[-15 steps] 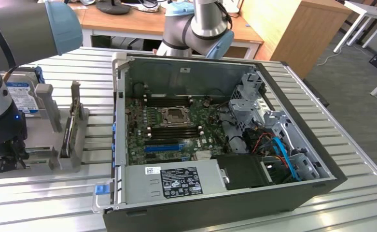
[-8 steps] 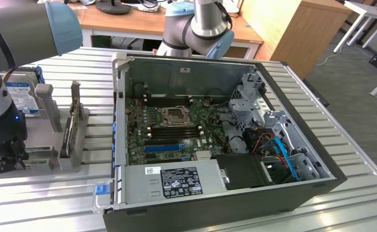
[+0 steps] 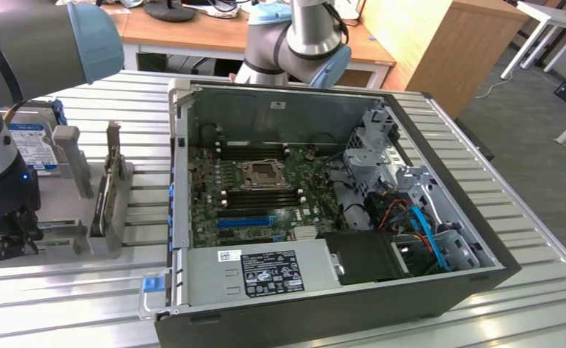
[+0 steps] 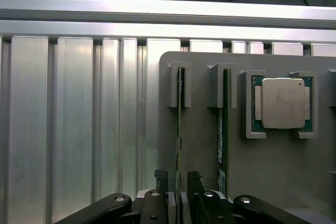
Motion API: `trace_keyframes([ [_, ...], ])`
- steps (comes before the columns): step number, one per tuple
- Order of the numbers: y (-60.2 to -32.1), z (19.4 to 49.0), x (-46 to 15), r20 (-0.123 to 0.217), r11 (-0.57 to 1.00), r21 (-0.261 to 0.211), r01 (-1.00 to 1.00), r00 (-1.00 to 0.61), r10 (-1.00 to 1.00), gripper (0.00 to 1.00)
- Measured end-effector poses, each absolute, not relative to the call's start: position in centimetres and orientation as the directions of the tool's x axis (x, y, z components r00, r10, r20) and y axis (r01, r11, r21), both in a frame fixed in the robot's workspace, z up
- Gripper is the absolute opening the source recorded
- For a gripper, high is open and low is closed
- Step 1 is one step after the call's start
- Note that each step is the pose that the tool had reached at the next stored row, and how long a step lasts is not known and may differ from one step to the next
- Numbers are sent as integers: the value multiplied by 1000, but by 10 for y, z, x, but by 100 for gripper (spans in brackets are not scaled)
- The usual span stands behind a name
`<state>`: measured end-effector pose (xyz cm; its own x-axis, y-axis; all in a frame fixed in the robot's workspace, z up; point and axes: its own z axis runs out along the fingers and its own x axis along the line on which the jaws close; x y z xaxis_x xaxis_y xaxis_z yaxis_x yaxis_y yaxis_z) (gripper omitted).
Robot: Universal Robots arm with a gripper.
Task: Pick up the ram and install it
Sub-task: 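Pick up the ram and move it above insertion slot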
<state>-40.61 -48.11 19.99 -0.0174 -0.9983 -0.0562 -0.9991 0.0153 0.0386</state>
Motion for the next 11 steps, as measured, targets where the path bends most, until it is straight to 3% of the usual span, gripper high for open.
trace_keyframes([
  [6,-481,200,-406,-56,15,39,-999,-17,-998,29],
  [8,-481,200,-406,-56,15,38,-999,-17,-998,27],
  [9,-481,200,-406,-56,15,38,-999,-17,-998,20],
  [11,-481,200,-406,-56,15,38,-999,-17,-998,20],
])
